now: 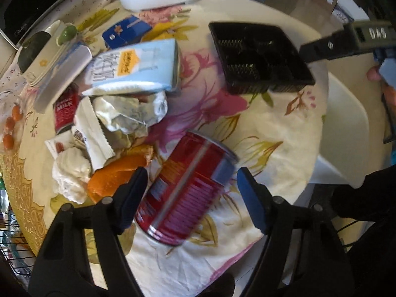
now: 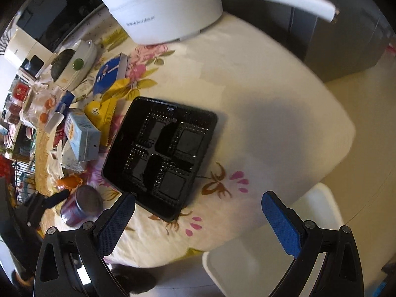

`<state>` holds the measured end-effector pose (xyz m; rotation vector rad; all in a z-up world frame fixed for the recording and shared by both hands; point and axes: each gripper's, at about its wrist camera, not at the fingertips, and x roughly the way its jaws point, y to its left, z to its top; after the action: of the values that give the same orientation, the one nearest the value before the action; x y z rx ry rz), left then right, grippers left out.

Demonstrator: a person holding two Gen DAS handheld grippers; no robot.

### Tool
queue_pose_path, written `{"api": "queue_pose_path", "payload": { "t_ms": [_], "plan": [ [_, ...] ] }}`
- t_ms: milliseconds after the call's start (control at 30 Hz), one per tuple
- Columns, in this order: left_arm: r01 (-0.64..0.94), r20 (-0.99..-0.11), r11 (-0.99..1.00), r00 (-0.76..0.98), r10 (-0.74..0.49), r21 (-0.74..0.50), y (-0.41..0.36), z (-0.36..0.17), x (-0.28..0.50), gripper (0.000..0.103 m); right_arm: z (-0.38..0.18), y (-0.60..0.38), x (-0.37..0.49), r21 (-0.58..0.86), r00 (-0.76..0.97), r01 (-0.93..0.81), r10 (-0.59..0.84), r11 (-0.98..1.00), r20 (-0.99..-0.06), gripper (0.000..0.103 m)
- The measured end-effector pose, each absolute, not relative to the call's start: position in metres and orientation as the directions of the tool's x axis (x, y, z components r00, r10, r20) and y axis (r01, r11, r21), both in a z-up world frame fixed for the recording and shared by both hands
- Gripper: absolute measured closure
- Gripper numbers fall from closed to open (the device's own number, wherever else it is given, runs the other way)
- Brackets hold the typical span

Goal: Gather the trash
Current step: 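Grasp the red drink can with the left tool while the right tool grasps the black tray, then drop the black tray into the white bin with the right tool while the left tool drops the red can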

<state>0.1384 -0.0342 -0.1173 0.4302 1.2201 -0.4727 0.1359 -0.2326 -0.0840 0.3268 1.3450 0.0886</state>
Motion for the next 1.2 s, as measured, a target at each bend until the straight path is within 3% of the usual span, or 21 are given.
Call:
{"api": "queue_pose_path", "payload": {
  "t_ms": [67, 367, 533, 600, 900, 1200],
  "plan": [
    [0.553, -0.958, 0.832, 0.262, -0.113, 0.053, -0.033, -0.120, 0.140, 0.032, -0.088, -0.230, 0.140, 0.289, 0.228, 0.128, 0.255, 0.949, -0.940, 0.000],
    [0.452, -0.961, 0.892, 0.253, -0.114, 0.014, -0.014, -0.117, 0.144, 0.033, -0.109, -0.213, 0.156, 0.285, 0.214, 0.161, 0.248, 0.945, -0.945, 0.002],
    [0.328, -0.953, 0.940, 0.246, -0.176, -0.089, 0.012, -0.113, 0.147, 0.034, -0.113, -0.206, 0.161, 0.220, 0.231, 0.172, 0.178, 0.960, -0.957, 0.020],
    [0.295, -0.947, 0.947, 0.247, -0.203, -0.126, 0.021, -0.111, 0.145, 0.035, -0.111, -0.203, 0.161, 0.200, 0.240, 0.150, 0.161, 0.968, -0.957, 0.045],
    [0.233, -0.916, 0.950, 0.293, -0.274, -0.210, 0.044, -0.091, 0.123, 0.039, -0.097, -0.220, 0.141, 0.235, 0.264, 0.114, 0.199, 0.965, -0.944, 0.045],
    [0.237, -0.944, 0.956, 0.236, -0.231, -0.175, 0.043, -0.112, 0.124, 0.041, -0.073, -0.262, 0.097, 0.235, 0.319, 0.088, 0.196, 0.968, -0.927, 0.045]
  ]
}}
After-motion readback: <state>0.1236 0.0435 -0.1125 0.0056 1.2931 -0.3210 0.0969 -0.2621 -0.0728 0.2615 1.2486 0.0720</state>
